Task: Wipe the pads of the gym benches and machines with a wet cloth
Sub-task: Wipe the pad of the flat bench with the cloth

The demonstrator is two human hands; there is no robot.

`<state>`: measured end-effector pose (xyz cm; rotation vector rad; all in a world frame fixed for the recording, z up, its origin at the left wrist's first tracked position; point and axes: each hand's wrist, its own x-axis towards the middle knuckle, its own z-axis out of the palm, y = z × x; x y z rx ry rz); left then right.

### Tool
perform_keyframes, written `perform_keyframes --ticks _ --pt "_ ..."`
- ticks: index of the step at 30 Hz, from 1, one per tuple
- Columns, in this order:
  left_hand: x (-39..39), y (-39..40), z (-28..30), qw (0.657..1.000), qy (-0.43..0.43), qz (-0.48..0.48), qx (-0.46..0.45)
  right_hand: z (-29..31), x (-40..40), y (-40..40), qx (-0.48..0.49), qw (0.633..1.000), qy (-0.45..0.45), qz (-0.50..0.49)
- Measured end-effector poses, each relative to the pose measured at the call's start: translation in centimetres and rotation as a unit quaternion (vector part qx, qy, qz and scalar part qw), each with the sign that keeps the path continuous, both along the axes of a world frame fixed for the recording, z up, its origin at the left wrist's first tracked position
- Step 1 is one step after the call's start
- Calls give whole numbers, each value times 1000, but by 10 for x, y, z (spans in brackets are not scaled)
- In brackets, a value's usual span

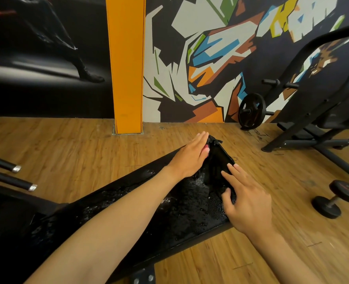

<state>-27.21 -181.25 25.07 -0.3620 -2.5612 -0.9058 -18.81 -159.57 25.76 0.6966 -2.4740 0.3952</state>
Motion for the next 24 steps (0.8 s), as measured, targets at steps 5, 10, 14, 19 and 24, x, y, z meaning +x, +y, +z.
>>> perform_keyframes --ticks 5,10,14,19,24 --pt "-8 -8 9 995 -92 -12 37 1 0 0 8 1000 2 0" --pt "9 3 7 997 5 9 -72 2 1 0 11 1000 0 -3" --pt "18 11 -6 999 16 -43 -24 2 1 -1 4 1000 1 -2" --pt "-6 1 6 998 -11 -44 -42 1 2 -1 4 1000 7 -3" --pt "-28 6 10 1000 -12 28 -4 1 2 -1 1 1000 10 -5"
